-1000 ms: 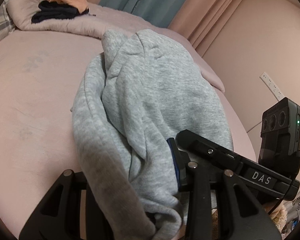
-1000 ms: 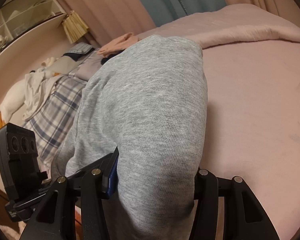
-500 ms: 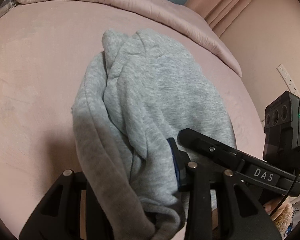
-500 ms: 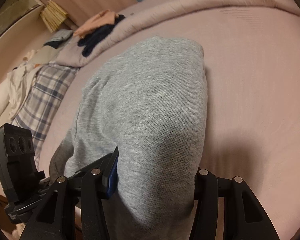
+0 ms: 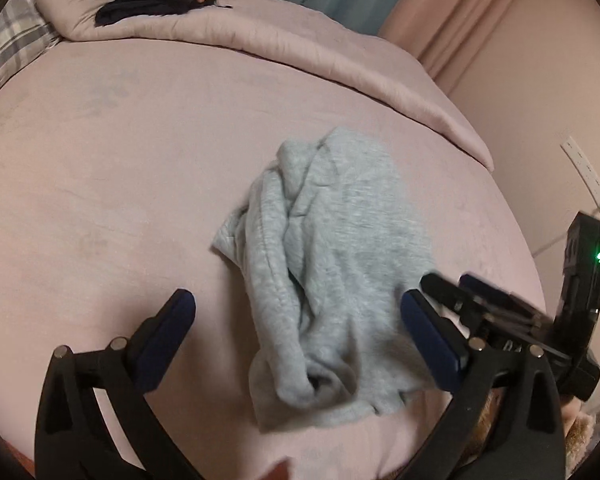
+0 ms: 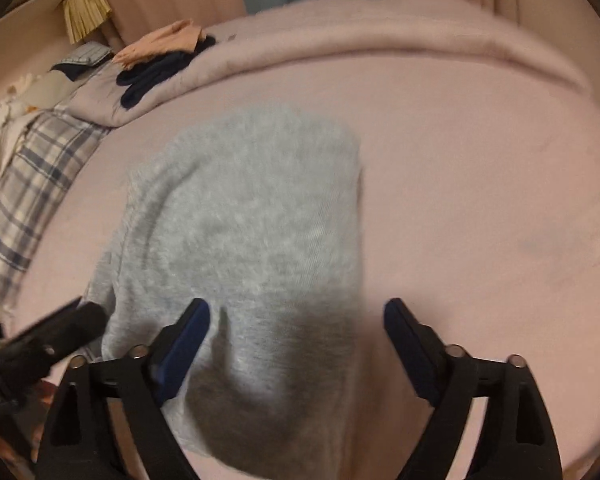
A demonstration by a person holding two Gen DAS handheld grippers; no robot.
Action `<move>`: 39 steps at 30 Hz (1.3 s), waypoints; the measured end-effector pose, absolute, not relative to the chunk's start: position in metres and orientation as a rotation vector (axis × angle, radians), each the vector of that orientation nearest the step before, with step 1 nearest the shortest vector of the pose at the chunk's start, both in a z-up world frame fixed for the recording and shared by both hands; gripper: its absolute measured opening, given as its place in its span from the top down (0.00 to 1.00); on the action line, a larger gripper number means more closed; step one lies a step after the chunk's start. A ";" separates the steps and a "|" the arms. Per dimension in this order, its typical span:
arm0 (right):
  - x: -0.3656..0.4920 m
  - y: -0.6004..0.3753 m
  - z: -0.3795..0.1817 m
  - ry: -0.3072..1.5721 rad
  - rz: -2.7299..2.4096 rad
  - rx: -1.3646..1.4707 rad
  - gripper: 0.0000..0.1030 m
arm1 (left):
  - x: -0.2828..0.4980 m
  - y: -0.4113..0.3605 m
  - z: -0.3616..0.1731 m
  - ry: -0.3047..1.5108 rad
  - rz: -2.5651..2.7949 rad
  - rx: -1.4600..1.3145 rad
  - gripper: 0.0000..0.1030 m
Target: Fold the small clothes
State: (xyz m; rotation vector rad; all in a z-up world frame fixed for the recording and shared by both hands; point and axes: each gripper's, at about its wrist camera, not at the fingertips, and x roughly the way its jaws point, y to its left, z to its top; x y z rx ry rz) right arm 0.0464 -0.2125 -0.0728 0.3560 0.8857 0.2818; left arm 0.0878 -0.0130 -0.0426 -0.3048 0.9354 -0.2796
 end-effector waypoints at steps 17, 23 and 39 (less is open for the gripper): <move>-0.003 -0.226 -0.019 0.710 0.201 0.333 0.09 | 0.040 -0.020 -0.018 0.837 -0.184 -0.156 0.01; -0.003 -0.220 -0.018 0.713 0.201 0.338 0.09 | 0.037 -0.020 -0.018 0.825 -0.159 -0.141 0.01; -0.010 -0.220 -0.016 0.697 0.192 0.337 0.09 | 0.030 -0.014 -0.018 0.813 -0.144 -0.150 0.01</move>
